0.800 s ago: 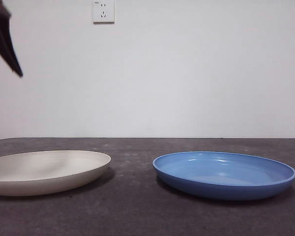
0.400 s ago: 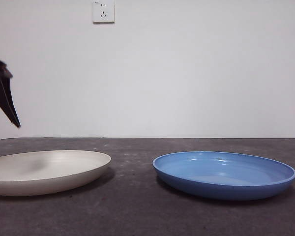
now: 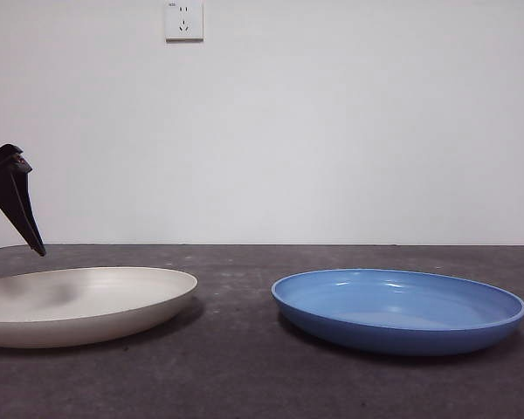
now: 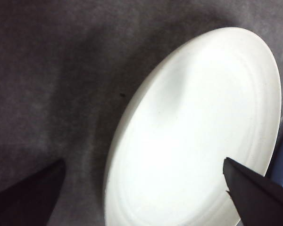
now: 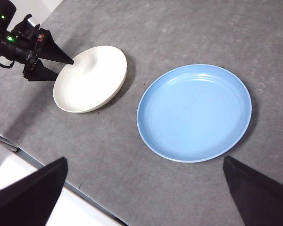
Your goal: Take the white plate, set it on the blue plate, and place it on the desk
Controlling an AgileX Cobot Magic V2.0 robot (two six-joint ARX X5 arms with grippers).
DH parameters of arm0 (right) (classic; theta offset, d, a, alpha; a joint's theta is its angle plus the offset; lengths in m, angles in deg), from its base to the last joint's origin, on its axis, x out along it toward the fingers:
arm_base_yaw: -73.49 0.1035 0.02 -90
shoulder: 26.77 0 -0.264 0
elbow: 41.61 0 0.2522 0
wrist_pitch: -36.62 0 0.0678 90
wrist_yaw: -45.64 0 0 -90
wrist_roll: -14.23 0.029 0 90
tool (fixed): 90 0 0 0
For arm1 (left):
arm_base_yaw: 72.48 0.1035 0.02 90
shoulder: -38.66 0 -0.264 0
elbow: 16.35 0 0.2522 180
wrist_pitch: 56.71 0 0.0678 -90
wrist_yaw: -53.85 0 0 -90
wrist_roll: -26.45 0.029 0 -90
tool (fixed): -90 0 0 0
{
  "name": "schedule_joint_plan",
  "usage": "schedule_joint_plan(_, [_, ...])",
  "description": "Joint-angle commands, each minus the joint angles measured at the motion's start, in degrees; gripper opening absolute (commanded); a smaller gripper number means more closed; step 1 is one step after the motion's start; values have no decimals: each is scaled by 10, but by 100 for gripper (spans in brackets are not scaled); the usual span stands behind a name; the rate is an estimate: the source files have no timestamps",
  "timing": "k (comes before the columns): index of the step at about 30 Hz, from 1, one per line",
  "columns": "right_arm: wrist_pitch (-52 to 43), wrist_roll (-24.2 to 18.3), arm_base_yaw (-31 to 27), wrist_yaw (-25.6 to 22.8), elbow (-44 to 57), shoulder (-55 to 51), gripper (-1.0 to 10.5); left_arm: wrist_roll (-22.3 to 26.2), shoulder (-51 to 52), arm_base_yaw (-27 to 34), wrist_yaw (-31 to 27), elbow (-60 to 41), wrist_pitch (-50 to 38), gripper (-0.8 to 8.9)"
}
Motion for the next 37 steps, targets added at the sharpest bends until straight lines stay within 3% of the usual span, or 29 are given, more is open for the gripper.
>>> schedule_joint_plan(1, [-3,2,2,1,-9,1,549,6,-27,-2,-2,2,-7,616])
schedule_joint_plan(3, [-4,2,2,1,-9,1,549,6,-29,-2,-2,2,-6,548])
schedule_joint_plan(8, [-3,2,2,1,-9,1,549,5,-29,-1,-2,2,-6,244])
schedule_joint_plan(17, [-3,2,3,1,-9,1,549,5,-29,-1,-9,2,-6,14])
schedule_joint_plan(29, [36,7,2,-1,-35,1,548,4,-15,-23,20,63,51,15])
schedule_joint_plan(37, [90,5,2,-31,-107,1,548,-6,7,-133,22,165,143,15])
